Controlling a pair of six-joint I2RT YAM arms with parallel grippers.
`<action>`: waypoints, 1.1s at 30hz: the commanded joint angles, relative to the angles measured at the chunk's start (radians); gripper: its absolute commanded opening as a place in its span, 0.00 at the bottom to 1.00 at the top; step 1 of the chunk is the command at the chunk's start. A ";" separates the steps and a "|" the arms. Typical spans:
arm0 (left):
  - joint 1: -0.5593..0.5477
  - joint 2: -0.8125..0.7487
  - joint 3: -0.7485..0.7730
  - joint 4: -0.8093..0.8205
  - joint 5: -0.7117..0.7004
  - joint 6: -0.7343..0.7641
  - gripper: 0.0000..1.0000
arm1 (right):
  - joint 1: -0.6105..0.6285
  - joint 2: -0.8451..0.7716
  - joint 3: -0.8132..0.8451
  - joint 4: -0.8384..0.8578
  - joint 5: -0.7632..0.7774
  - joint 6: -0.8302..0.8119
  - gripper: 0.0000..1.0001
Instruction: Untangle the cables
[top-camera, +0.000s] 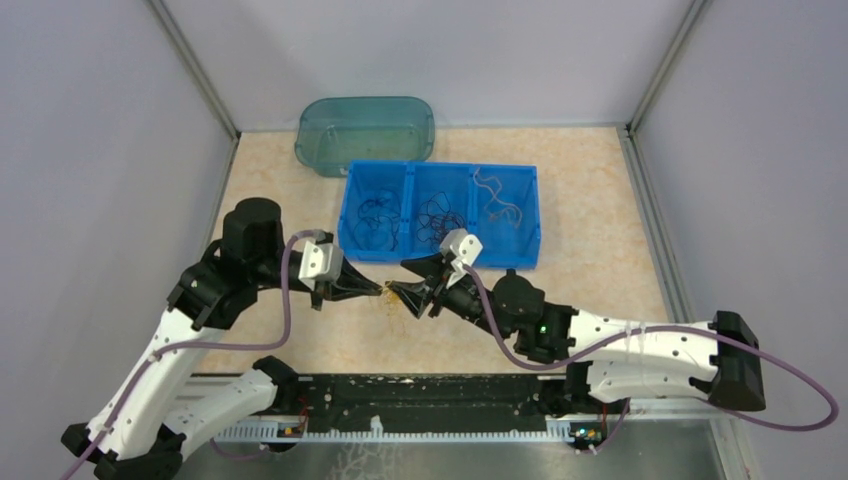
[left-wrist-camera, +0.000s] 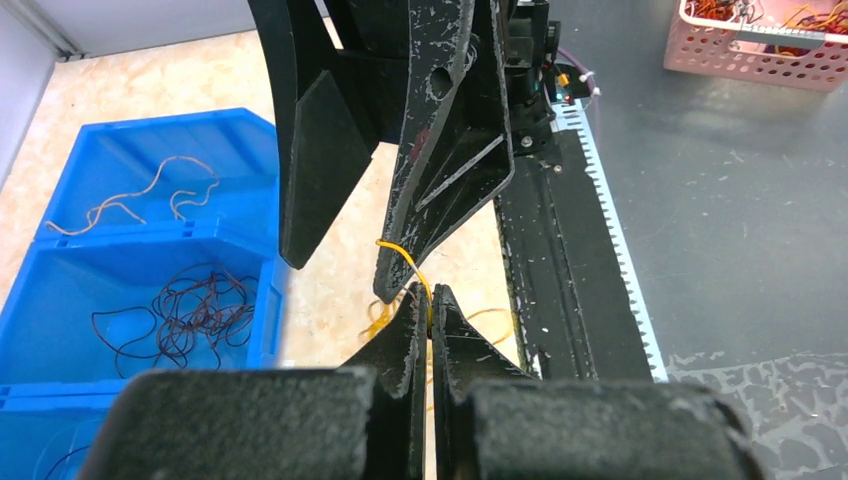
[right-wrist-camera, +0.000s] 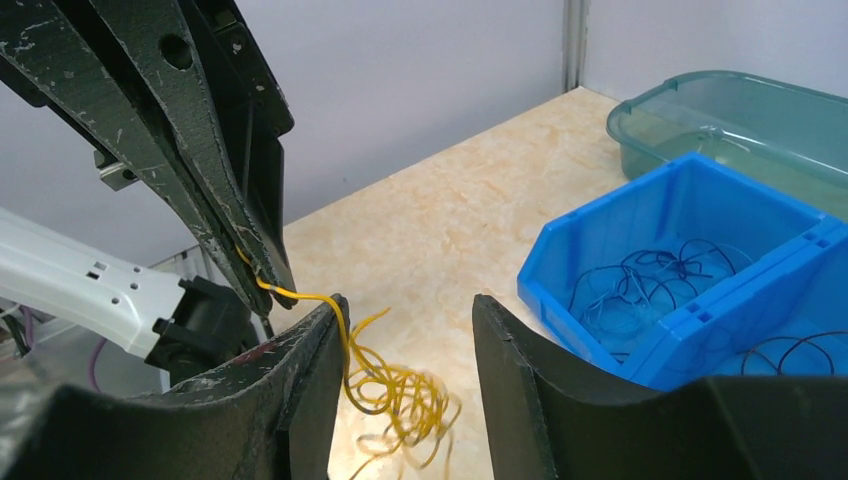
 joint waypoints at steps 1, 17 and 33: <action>-0.006 0.006 0.041 0.005 0.053 -0.030 0.00 | -0.007 -0.004 -0.014 0.087 0.027 0.003 0.49; -0.006 0.039 0.104 0.085 0.118 -0.155 0.00 | -0.004 0.216 0.021 0.406 0.162 0.025 0.51; -0.007 0.176 0.339 0.408 0.159 -0.472 0.00 | -0.004 0.284 -0.072 0.417 0.122 0.168 0.45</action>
